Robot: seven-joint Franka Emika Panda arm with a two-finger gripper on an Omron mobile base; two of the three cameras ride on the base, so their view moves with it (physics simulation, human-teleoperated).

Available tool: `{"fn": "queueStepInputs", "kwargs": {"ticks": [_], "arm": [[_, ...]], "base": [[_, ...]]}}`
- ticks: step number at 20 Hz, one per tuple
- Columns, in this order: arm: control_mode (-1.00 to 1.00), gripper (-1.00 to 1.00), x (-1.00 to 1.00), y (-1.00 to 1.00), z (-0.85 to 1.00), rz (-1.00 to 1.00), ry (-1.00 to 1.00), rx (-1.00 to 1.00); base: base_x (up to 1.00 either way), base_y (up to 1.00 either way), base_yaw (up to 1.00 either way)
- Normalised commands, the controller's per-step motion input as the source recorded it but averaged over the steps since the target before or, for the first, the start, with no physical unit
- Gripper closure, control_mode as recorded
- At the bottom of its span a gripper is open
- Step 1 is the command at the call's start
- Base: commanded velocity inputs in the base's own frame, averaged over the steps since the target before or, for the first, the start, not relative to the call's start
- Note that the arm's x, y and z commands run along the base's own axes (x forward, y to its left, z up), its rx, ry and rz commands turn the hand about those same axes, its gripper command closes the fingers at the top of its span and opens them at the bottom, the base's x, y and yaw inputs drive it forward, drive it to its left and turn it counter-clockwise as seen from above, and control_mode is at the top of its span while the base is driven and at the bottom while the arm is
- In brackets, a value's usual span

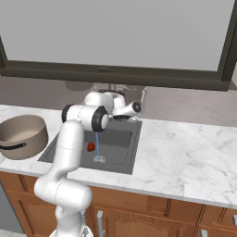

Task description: Dump the bell pepper from the pot into the sink. Then turn on the water and wash the bell pepper. Then turn off the water and put the bell pepper back in the pot.

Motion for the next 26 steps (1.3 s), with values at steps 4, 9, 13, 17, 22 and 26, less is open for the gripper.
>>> {"fn": "queueStepInputs", "kwargs": {"ticks": [4, 9, 13, 17, 22, 26], "arm": [[-1.00, -1.00, 0.00, 0.59, 0.00, 0.10, -0.04, 0.04], [-1.00, -1.00, 0.00, 0.63, 0.00, 0.11, -0.08, 0.03], [-1.00, -1.00, 0.01, 0.68, 0.00, 0.10, -0.10, 0.00], [-1.00, -1.00, 0.00, 0.77, 0.00, 0.09, -0.10, 0.00], [-1.00, -1.00, 0.04, 0.75, 0.08, 0.08, -0.09, 0.01], [-1.00, -1.00, 0.22, 0.58, 0.21, 0.09, -0.09, 0.03]], "base": [[0.00, 0.00, 0.00], [0.00, 0.00, 0.00], [0.00, 0.00, 0.00], [0.00, 0.00, 0.00], [0.00, 0.00, 0.00], [0.00, 0.00, 0.00]]}}
